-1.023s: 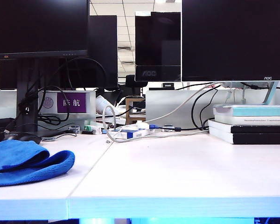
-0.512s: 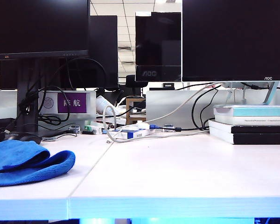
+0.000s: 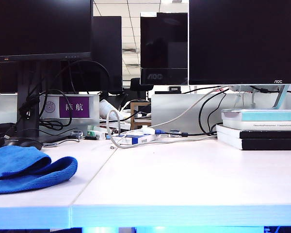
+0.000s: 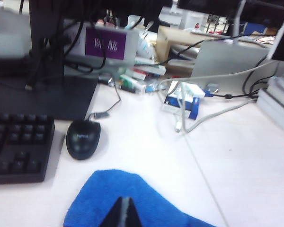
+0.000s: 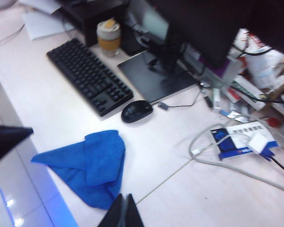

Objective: Wipe the table from right to left using the rag.

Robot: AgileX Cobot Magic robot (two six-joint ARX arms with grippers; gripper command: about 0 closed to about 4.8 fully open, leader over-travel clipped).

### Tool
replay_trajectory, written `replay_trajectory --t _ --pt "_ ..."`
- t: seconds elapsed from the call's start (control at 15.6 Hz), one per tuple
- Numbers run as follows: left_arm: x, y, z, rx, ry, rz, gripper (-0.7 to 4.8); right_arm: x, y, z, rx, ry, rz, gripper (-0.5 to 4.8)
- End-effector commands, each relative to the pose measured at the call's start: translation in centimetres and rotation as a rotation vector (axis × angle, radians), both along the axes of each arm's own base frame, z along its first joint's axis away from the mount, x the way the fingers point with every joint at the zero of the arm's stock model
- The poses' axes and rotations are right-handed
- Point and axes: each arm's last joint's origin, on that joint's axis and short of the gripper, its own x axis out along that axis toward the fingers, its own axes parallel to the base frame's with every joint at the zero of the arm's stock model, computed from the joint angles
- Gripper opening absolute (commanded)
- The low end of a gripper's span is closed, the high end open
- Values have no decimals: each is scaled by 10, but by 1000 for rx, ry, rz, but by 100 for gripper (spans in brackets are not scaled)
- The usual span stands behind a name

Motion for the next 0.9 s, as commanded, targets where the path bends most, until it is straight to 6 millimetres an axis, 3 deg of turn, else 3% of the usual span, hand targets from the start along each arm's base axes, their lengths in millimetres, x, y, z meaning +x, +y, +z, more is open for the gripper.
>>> replay_trajectory --t 0.06,0.38,0.9 --pt "8 1 -11 -34 -24 45 -6 -8 -11 6 46 -1 -15 -5" --pt "22 0 -42 -51 1 46 -6 -13 -17 4 30 10 -15 -5" --pt "29 -1 -75 179 39 11 -6 -34 -47 12 66 -26 -32 -5"
